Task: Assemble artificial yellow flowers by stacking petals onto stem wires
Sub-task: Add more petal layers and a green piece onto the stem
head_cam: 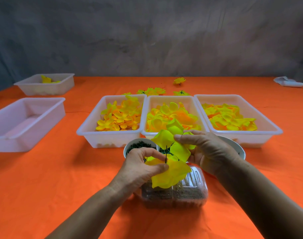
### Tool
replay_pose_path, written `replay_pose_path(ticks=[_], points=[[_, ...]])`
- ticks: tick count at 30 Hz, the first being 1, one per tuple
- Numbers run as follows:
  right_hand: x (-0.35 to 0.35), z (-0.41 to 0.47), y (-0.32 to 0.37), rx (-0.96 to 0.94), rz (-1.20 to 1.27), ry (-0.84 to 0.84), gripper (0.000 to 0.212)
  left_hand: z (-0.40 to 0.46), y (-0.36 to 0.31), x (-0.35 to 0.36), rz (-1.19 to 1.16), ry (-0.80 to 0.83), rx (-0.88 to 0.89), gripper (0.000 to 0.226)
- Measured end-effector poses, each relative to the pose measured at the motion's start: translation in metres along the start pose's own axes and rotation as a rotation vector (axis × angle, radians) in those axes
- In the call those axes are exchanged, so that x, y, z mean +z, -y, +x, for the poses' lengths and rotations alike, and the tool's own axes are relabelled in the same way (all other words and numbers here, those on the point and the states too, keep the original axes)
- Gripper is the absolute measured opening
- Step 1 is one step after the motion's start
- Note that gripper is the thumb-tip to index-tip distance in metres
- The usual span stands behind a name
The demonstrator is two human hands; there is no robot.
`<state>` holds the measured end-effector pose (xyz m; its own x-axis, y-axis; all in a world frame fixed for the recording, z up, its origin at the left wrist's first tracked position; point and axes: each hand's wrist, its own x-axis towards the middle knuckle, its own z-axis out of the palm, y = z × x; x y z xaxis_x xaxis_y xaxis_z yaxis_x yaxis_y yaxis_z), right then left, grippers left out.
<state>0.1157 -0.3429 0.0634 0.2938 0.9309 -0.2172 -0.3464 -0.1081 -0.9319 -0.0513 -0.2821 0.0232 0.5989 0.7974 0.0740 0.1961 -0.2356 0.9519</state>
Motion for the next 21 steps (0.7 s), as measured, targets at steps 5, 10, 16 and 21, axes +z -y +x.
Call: replay_pose_path(ticks=[5, 10, 16, 21], points=[[0.0016, -0.0008, -0.0008, -0.018, -0.039, 0.002, 0.034, -0.0037, -0.0057, -0.0032, 0.002, 0.018, -0.011, 0.018], [-0.0001, -0.0017, -0.003, -0.013, -0.052, -0.031, 0.03, -0.0054, -0.0061, -0.0034, -0.01, 0.0, -0.009, 0.028], [-0.0003, -0.0031, -0.0012, -0.028, -0.068, -0.049, 0.029, -0.005, -0.0024, -0.0048, 0.0, 0.002, -0.011, 0.025], [0.0059, -0.0044, 0.006, -0.081, -0.097, -0.031, 0.045, -0.0016, 0.0001, -0.0057, 0.033, 0.007, -0.005, 0.022]])
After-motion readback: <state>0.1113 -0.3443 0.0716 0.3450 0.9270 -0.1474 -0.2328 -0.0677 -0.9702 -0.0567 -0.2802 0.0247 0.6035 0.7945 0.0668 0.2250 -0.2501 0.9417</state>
